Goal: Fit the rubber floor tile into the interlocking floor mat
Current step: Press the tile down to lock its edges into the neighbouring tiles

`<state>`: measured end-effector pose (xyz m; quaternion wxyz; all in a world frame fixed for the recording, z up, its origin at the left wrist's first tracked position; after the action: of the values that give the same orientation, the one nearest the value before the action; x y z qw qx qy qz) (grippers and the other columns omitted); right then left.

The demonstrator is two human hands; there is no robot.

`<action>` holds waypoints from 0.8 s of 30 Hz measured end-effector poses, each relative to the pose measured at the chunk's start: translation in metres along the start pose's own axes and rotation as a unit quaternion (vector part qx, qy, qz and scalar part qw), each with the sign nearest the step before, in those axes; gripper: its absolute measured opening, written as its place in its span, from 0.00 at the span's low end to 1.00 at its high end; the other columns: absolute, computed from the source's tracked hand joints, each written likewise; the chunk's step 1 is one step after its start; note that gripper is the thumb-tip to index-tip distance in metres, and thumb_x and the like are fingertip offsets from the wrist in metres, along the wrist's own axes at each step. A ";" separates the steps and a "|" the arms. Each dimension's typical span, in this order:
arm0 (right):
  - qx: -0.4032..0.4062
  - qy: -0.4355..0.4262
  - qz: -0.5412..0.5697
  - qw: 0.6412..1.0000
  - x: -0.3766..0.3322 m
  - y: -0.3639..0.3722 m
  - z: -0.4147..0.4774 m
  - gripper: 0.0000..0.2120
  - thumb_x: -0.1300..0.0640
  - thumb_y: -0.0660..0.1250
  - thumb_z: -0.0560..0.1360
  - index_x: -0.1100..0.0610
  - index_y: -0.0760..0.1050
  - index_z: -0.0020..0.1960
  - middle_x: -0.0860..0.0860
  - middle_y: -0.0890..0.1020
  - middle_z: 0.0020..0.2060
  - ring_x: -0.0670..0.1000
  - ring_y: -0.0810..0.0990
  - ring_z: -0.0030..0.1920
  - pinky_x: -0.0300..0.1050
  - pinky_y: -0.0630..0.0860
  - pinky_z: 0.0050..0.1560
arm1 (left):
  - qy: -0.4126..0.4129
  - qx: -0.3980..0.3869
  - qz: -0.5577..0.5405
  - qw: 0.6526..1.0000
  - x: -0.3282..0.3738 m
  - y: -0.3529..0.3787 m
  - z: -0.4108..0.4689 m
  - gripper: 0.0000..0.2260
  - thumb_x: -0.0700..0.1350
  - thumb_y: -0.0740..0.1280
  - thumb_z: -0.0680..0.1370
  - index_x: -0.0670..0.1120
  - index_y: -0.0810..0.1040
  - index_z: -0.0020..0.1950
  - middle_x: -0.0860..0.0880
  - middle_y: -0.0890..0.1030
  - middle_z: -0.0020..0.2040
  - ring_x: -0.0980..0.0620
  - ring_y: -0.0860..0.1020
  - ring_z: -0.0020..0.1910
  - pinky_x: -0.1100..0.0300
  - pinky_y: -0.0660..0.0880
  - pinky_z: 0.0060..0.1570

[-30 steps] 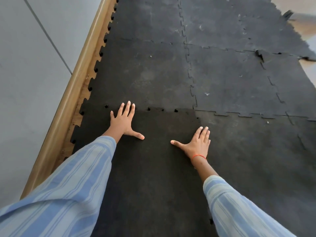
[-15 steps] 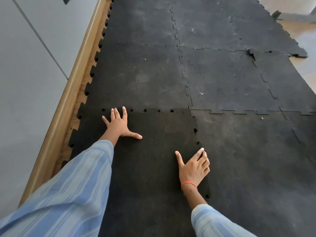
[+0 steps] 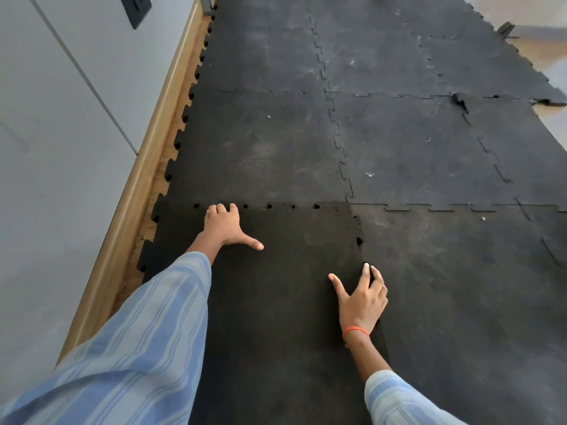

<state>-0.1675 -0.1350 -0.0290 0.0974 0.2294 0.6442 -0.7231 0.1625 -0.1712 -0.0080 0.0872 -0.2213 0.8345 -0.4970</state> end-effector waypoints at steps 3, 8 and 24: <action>-0.018 0.009 0.001 1.000 -0.002 0.001 0.011 0.39 0.40 0.72 0.67 0.62 0.67 0.70 0.62 0.73 0.63 0.64 0.70 0.63 0.60 0.68 0.61 | 0.005 -0.015 0.005 1.000 -0.001 0.004 0.000 0.64 0.74 0.71 0.55 0.41 0.46 0.78 0.36 0.54 0.77 0.36 0.50 0.75 0.44 0.54 0.72; -0.071 0.054 0.010 0.996 -0.023 -0.003 0.059 0.33 0.42 0.65 0.74 0.63 0.65 0.71 0.63 0.72 0.63 0.64 0.68 0.64 0.57 0.65 0.64 | -0.002 -0.034 0.019 0.999 -0.009 0.011 0.003 0.68 0.72 0.73 0.55 0.40 0.35 0.76 0.34 0.43 0.77 0.36 0.40 0.76 0.43 0.46 0.73; -0.206 0.333 0.316 0.864 -0.041 0.012 0.116 0.33 0.48 0.73 0.71 0.65 0.66 0.67 0.60 0.74 0.65 0.62 0.73 0.64 0.61 0.71 0.61 | 0.006 -0.031 0.028 0.999 0.002 0.014 -0.001 0.67 0.72 0.73 0.56 0.41 0.36 0.77 0.34 0.43 0.77 0.36 0.41 0.76 0.42 0.44 0.73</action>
<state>-0.1506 -0.2561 -0.0132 0.1458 0.6222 0.6659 -0.3850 0.1561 -0.1655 -0.0198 0.0897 -0.1973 0.8558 -0.4696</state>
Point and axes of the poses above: each hand's wrist, its own z-axis towards the middle knuckle, its own y-axis out of the palm, x = y × z, the point moved 4 cm from there along z, towards the middle knuckle
